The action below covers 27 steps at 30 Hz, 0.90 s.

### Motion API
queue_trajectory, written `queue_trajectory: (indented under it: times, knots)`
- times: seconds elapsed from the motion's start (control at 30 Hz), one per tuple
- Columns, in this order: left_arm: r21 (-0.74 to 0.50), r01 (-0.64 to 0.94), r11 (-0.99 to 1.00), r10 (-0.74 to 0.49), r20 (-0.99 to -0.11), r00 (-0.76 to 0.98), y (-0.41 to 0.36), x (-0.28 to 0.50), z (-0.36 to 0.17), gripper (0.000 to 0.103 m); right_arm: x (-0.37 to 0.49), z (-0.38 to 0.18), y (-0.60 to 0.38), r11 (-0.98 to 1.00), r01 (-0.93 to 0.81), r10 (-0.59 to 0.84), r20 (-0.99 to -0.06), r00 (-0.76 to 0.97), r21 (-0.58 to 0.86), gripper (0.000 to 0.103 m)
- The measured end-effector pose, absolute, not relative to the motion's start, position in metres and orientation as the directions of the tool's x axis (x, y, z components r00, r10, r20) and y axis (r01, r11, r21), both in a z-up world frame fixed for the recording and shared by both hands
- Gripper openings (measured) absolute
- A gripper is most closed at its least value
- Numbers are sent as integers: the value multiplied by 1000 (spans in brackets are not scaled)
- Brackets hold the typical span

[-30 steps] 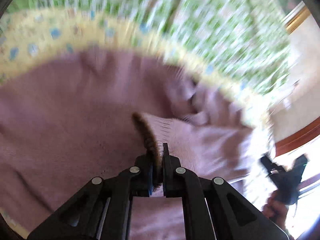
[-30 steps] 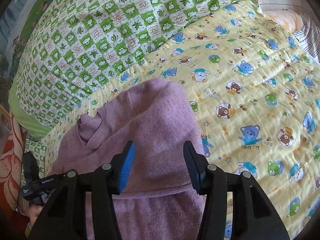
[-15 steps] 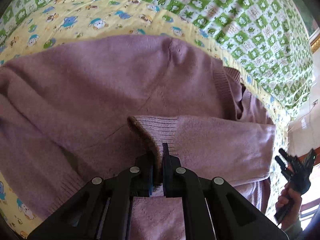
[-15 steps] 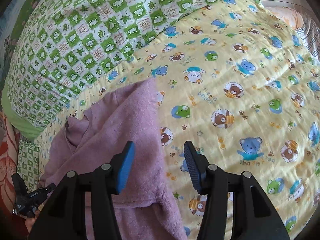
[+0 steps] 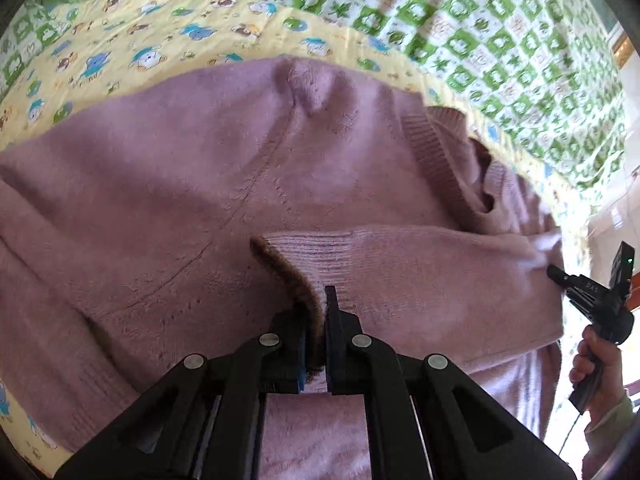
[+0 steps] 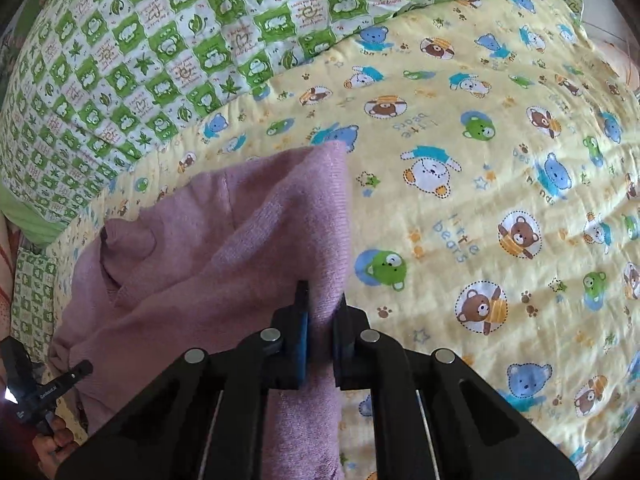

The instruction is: Fold small clothes

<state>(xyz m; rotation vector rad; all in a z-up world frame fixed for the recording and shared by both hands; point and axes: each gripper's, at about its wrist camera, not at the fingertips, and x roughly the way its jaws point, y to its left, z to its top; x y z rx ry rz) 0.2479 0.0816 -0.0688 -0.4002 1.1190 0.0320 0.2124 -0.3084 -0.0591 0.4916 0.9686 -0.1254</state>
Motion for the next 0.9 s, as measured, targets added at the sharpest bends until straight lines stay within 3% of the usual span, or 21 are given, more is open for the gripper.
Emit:
queue_trajectory:
  times: [0.13,0.2,0.27,0.43,0.57,0.9]
  knots:
    - [-304,-250,919,-183,-892,414,88,250,-79,7,217,-72,-306,875,348,109,-837,536,337,15]
    - [-301,-248,921,-183,-895,407,89,248,-73,14,214,-68,-304,867,375,87,-839,537,330,30]
    - [-302,-258,918,-178,-893,414,94,240,-63,19,208,-59,-300,863,385,71,-833,549,327,38]
    - [-331,-328,885,-166,-882,442,125,194,-39,51,179,-27,-277,881,334,67,-787,613,336,50]
    - [-339,-428,838,-136,-889,438,163,153,-31,58,148,-12,-251,890,276,110,-758,642,363,53]
    - [-371,-600,708,-151,-910,385,245,107,-60,58,111,-25,-178,902,179,225,-781,582,393,54]
